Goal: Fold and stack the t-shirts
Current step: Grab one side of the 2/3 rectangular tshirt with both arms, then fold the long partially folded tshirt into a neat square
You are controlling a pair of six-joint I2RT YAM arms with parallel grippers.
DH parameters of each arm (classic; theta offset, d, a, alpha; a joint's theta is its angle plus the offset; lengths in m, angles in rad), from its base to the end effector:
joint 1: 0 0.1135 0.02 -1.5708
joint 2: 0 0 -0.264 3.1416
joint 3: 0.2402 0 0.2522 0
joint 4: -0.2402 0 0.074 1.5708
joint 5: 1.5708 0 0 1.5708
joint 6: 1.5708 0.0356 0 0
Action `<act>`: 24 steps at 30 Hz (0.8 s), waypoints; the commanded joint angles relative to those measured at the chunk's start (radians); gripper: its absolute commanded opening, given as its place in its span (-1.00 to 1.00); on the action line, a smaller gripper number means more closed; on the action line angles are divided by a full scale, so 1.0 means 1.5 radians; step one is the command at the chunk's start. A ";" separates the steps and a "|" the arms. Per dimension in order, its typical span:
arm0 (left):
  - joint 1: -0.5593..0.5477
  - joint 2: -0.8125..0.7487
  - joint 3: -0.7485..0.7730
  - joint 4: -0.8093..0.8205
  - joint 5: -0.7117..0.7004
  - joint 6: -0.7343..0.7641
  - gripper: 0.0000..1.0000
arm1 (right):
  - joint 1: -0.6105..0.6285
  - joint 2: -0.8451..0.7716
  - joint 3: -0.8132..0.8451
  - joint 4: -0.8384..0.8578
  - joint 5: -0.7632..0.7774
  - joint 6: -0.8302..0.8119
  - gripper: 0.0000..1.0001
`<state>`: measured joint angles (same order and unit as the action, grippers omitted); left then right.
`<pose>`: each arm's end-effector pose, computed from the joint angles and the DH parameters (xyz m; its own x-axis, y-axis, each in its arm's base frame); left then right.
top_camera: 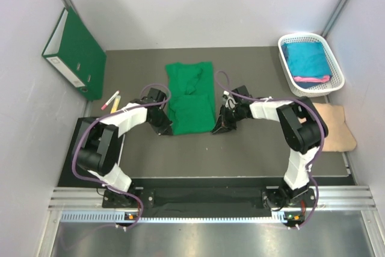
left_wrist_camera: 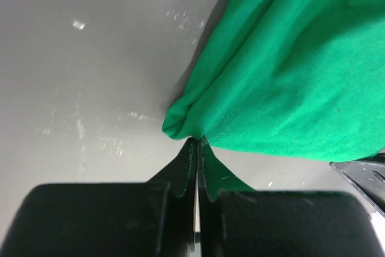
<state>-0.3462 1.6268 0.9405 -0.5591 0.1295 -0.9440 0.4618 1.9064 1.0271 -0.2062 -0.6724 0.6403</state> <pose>0.2780 -0.1052 0.1647 -0.8268 -0.5555 -0.0884 -0.5017 0.7993 -0.3307 0.3096 0.1789 0.1223 -0.9987 0.0251 -0.0449 -0.0150 0.6933 0.7205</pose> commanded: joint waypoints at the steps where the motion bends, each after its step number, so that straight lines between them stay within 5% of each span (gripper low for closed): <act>1: -0.001 -0.071 -0.006 -0.057 -0.014 0.000 -1.00 | 0.006 -0.085 -0.007 -0.046 0.021 -0.042 -0.95; 9: -0.002 -0.179 -0.044 -0.144 0.009 -0.010 -1.00 | 0.007 -0.179 -0.037 -0.112 0.012 -0.064 -0.95; 14: 0.000 -0.217 0.024 -0.190 -0.011 -0.004 -1.00 | 0.006 -0.214 0.010 -0.180 0.021 -0.091 -0.95; 24: 0.015 -0.061 0.262 -0.178 -0.028 0.047 -1.00 | -0.027 -0.142 0.232 -0.237 0.091 -0.164 -0.94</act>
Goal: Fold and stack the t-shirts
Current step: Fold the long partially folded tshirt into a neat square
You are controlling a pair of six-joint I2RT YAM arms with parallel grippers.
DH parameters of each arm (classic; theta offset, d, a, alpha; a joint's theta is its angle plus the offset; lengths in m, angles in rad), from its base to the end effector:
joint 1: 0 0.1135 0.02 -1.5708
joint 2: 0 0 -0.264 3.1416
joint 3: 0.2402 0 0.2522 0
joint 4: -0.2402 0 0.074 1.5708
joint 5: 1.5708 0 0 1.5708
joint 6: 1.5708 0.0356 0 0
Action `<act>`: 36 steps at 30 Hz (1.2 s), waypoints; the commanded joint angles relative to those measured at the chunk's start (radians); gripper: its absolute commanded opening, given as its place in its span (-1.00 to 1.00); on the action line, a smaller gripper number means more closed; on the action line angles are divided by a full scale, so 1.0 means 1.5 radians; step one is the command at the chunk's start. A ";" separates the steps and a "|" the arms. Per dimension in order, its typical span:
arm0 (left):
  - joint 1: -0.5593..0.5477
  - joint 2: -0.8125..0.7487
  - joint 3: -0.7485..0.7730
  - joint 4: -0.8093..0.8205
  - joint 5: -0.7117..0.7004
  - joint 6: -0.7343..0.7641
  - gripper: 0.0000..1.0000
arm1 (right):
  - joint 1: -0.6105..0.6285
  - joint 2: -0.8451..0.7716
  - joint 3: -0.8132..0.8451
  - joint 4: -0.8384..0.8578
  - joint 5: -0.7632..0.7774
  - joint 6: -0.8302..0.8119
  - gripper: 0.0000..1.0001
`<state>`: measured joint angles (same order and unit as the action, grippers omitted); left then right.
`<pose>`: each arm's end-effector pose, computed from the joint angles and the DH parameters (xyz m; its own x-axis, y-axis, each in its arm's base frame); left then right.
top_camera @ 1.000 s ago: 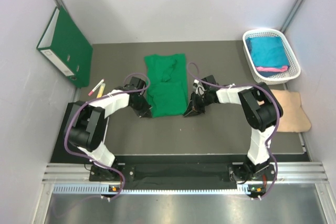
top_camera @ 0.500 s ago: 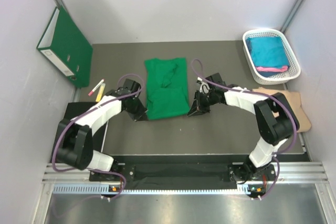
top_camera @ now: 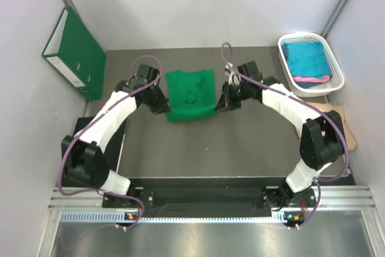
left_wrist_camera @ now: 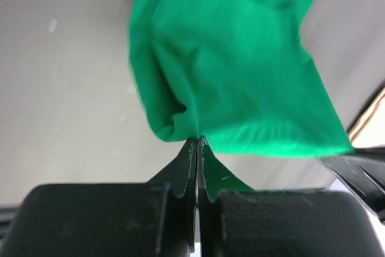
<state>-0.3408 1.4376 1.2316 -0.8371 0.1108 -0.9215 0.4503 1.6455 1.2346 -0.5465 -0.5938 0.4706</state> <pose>0.2740 -0.1013 0.2893 -0.7987 -0.5567 -0.2284 -0.4160 0.7851 -0.4588 0.3045 0.1693 0.2493 -0.9512 -0.0424 -0.3056 -0.2462 0.7015 0.6688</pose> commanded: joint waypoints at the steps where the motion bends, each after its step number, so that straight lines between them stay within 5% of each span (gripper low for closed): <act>1: 0.018 0.080 0.094 0.014 -0.014 0.039 -1.00 | -0.025 0.043 0.127 -0.010 0.044 -0.057 -0.93; 14: 0.073 0.311 0.322 0.069 -0.002 0.119 -1.00 | -0.044 0.226 0.269 0.111 0.086 -0.092 -0.93; 30: 0.116 0.457 0.507 0.106 0.054 0.115 -1.00 | -0.074 0.365 0.473 0.150 0.066 -0.055 -0.91; 31: 0.116 0.468 0.520 0.102 0.071 0.118 -0.73 | -0.074 0.382 0.485 0.143 0.061 -0.056 -0.91; 34: 0.119 0.515 0.556 0.076 0.102 0.126 0.47 | -0.077 0.394 0.492 0.129 0.055 -0.057 -0.91; 35: 0.118 0.528 0.554 0.080 0.112 0.131 0.70 | -0.078 0.392 0.487 0.131 0.054 -0.054 -0.91; 36: 0.119 0.534 0.546 0.086 0.120 0.135 0.70 | -0.079 0.391 0.475 0.134 0.052 -0.052 -0.91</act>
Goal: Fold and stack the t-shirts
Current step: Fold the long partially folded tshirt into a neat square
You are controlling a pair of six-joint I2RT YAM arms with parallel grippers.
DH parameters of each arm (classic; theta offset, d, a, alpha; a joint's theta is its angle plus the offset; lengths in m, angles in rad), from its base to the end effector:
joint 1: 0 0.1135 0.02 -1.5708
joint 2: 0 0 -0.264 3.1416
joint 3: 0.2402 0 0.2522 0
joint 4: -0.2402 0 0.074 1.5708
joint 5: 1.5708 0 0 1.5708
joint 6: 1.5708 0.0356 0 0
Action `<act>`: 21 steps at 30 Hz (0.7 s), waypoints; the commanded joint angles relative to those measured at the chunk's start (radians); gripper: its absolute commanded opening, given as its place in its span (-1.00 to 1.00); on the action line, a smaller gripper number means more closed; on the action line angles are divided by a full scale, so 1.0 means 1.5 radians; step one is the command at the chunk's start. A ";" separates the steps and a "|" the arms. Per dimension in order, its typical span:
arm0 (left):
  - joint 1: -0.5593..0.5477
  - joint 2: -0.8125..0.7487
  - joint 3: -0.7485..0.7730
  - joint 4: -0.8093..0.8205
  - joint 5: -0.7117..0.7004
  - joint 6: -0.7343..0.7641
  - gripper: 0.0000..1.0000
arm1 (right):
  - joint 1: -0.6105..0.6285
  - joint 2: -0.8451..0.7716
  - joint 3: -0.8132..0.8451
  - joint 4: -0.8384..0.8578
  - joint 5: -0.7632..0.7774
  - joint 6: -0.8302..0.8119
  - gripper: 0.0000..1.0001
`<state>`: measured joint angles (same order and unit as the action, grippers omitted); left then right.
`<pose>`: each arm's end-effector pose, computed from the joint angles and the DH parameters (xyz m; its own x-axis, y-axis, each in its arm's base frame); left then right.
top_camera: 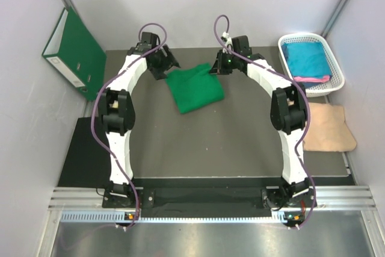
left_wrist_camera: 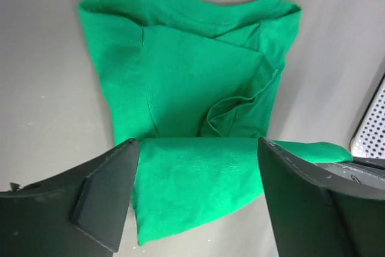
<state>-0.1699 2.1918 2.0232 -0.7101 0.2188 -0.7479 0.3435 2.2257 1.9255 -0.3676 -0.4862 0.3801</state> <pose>0.4861 -0.0912 0.2625 -0.7614 -0.5430 -0.3542 -0.2950 0.7767 -0.5565 0.4797 0.1892 0.2424 -0.7801 0.0693 -0.6218 -0.3810 0.7357 0.5600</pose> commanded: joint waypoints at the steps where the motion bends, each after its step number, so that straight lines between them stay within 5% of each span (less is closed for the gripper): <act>1: 0.005 0.040 0.010 0.020 0.069 0.020 0.66 | -0.011 0.004 0.011 0.019 -0.019 0.010 -0.91; 8: 0.009 0.045 -0.064 0.081 0.111 0.011 0.09 | -0.021 0.012 0.009 0.022 -0.036 0.032 -0.91; 21: 0.010 -0.039 -0.183 0.062 0.085 0.021 0.11 | -0.033 0.016 0.006 0.020 -0.053 0.041 -0.90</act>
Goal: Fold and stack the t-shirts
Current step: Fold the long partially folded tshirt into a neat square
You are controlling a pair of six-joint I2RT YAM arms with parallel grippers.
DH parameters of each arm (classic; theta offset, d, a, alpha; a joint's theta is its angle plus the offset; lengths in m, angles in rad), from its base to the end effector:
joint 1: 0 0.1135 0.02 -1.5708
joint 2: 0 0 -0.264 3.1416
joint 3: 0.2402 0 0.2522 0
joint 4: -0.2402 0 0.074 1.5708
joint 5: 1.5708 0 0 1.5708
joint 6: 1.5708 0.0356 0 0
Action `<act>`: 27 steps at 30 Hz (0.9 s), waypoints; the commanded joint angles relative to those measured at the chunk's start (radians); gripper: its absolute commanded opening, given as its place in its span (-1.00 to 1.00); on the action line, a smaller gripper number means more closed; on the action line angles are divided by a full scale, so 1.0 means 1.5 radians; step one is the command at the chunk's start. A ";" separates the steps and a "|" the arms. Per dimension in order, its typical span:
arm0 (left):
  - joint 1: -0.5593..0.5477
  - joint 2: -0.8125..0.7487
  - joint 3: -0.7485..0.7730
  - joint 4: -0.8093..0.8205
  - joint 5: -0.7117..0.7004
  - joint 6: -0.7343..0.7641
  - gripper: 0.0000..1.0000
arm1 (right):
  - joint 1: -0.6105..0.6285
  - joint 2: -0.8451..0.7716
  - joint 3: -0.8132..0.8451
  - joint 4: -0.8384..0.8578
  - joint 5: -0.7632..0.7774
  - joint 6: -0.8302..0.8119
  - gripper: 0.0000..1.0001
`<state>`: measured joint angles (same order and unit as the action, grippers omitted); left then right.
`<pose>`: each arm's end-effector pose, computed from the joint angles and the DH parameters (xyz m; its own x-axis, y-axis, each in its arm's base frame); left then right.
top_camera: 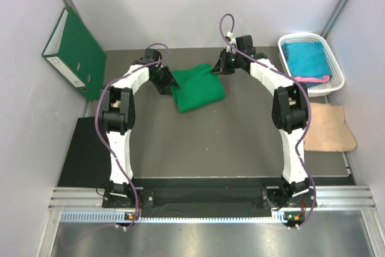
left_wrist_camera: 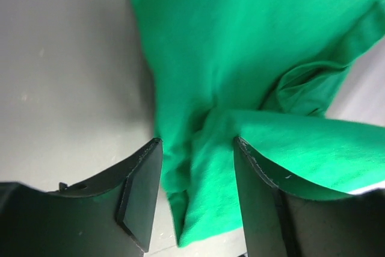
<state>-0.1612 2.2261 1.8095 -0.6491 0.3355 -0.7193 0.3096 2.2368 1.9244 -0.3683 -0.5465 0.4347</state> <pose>0.4731 -0.0888 0.1844 -0.8533 -0.4915 -0.1742 -0.3368 0.7744 -0.5356 0.4856 0.1748 0.2372 -0.8153 0.1170 -0.5671 -0.3325 0.7072 0.6239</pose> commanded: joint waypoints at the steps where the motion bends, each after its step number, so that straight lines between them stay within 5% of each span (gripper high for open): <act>1: 0.004 -0.066 -0.067 0.032 0.011 -0.001 0.10 | -0.009 0.011 0.007 0.021 -0.015 0.006 -0.91; 7: 0.000 -0.074 -0.106 0.086 0.023 -0.023 -0.10 | -0.010 0.013 0.003 0.024 -0.021 0.010 -0.91; 27: -0.004 -0.123 -0.088 0.097 0.009 -0.031 -0.16 | -0.010 0.002 -0.011 0.033 -0.028 0.021 -0.90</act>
<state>-0.1642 2.1609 1.6547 -0.5175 0.3691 -0.7860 0.3046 2.2585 1.9045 -0.3614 -0.5732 0.4568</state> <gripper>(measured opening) 0.425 0.050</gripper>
